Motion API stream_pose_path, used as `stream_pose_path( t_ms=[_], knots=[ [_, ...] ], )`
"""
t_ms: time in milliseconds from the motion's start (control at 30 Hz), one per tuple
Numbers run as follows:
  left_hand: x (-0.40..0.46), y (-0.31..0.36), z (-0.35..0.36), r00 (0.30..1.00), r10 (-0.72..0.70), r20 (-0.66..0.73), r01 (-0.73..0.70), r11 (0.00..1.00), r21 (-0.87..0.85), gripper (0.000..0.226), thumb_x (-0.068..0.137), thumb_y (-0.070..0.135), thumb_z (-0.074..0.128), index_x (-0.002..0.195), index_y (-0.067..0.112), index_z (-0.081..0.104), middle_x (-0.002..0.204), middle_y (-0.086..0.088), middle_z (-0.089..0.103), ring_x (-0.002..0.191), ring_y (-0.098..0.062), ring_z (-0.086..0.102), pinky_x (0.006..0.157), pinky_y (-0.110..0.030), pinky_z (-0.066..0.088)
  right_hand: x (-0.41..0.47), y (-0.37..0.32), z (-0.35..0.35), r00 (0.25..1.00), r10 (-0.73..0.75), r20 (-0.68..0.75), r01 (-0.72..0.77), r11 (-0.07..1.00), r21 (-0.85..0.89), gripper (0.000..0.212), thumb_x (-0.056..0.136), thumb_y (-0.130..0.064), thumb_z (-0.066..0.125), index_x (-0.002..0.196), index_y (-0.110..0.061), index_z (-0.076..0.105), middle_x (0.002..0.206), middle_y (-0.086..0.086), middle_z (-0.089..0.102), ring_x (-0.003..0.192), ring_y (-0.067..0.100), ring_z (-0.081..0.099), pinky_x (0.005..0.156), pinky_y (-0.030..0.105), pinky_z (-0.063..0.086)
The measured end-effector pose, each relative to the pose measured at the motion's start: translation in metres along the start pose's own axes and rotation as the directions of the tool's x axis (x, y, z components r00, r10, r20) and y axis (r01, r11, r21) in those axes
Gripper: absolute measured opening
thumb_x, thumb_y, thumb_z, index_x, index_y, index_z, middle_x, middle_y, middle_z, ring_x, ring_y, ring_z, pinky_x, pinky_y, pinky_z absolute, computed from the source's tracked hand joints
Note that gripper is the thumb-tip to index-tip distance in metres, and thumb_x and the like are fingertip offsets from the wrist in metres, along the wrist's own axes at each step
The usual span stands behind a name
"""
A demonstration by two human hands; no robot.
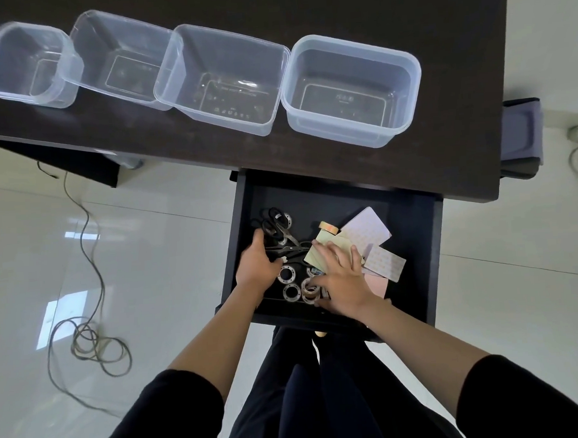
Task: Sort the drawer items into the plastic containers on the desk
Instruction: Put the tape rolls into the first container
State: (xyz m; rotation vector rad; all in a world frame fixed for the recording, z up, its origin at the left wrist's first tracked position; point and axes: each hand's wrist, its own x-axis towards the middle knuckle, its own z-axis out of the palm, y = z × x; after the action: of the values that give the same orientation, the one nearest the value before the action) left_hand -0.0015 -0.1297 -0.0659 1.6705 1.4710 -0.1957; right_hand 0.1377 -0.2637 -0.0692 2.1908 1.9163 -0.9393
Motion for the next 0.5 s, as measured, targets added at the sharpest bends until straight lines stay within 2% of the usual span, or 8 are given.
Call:
stream_pose_path(
  t_ms=[100, 200, 267, 333, 400, 500],
  knots=[
    [-0.001, 0.002, 0.000, 1.000, -0.003, -0.019, 0.003, 1.000, -0.004, 0.050, 0.075, 0.026, 0.073, 0.116, 0.024, 0.043, 0.076, 0.003, 0.058, 0.066, -0.018, 0.056, 0.055, -0.029, 0.048, -0.001, 0.000, 0.002, 0.999, 0.010, -0.030, -0.010, 1.000, 0.005, 0.021, 0.079, -0.040, 0.069, 0.099, -0.037, 0.069, 0.160, 0.002, -0.005, 0.145, 0.033, -0.003, 0.107, 0.055, -0.021],
    [-0.002, 0.005, -0.003, 0.998, 0.024, -0.057, -0.024, 1.000, 0.003, 0.036, 0.076, 0.029, 0.073, 0.105, 0.024, 0.052, 0.064, 0.008, 0.053, 0.058, -0.013, 0.053, 0.053, -0.027, 0.045, -0.001, 0.000, 0.005, 0.997, 0.014, -0.073, -0.011, 0.999, 0.035, 0.011, 0.078, -0.037, 0.070, 0.088, -0.033, 0.071, 0.160, 0.005, 0.004, 0.145, 0.034, 0.003, 0.110, 0.057, -0.015],
    [-0.003, 0.007, -0.004, 0.996, 0.060, -0.071, -0.058, 0.998, 0.038, 0.029, 0.079, 0.028, 0.070, 0.102, 0.024, 0.054, 0.059, 0.008, 0.051, 0.054, -0.011, 0.051, 0.050, -0.026, 0.042, -0.002, 0.000, 0.007, 0.994, 0.006, -0.106, 0.000, 0.998, 0.056, 0.009, 0.078, -0.036, 0.070, 0.084, -0.030, 0.072, 0.159, 0.008, 0.010, 0.145, 0.034, 0.006, 0.110, 0.057, -0.013],
    [-0.006, 0.006, -0.003, 0.993, 0.093, -0.073, -0.089, 0.994, 0.060, 0.025, 0.080, 0.026, 0.069, 0.101, 0.022, 0.054, 0.060, 0.008, 0.054, 0.059, -0.010, 0.054, 0.051, -0.025, 0.040, -0.002, 0.001, 0.008, 0.991, 0.004, -0.134, 0.006, 0.997, 0.076, 0.010, 0.079, -0.037, 0.070, 0.084, -0.029, 0.073, 0.158, 0.008, 0.014, 0.144, 0.032, 0.005, 0.110, 0.054, -0.015],
    [-0.010, 0.003, -0.001, 0.994, 0.101, -0.044, -0.098, 0.992, 0.074, 0.019, 0.080, 0.025, 0.069, 0.093, 0.021, 0.056, 0.068, 0.010, 0.060, 0.068, -0.012, 0.060, 0.056, -0.025, 0.044, -0.003, 0.001, 0.006, 0.990, 0.008, -0.143, 0.006, 0.995, 0.101, 0.011, 0.079, -0.036, 0.070, 0.083, -0.027, 0.074, 0.157, 0.008, 0.017, 0.142, 0.030, 0.004, 0.109, 0.052, -0.016],
    [-0.013, -0.006, 0.003, 0.985, 0.139, 0.099, -0.160, 0.958, 0.238, 0.018, 0.075, 0.027, 0.074, 0.089, 0.019, 0.066, 0.099, 0.006, 0.063, 0.083, -0.013, 0.061, 0.066, -0.026, 0.047, -0.004, 0.000, 0.002, 0.994, 0.018, -0.110, -0.007, 0.995, 0.099, 0.008, 0.078, -0.031, 0.072, 0.080, -0.023, 0.072, 0.158, 0.008, 0.014, 0.143, 0.033, 0.004, 0.107, 0.049, -0.021]
  ],
)
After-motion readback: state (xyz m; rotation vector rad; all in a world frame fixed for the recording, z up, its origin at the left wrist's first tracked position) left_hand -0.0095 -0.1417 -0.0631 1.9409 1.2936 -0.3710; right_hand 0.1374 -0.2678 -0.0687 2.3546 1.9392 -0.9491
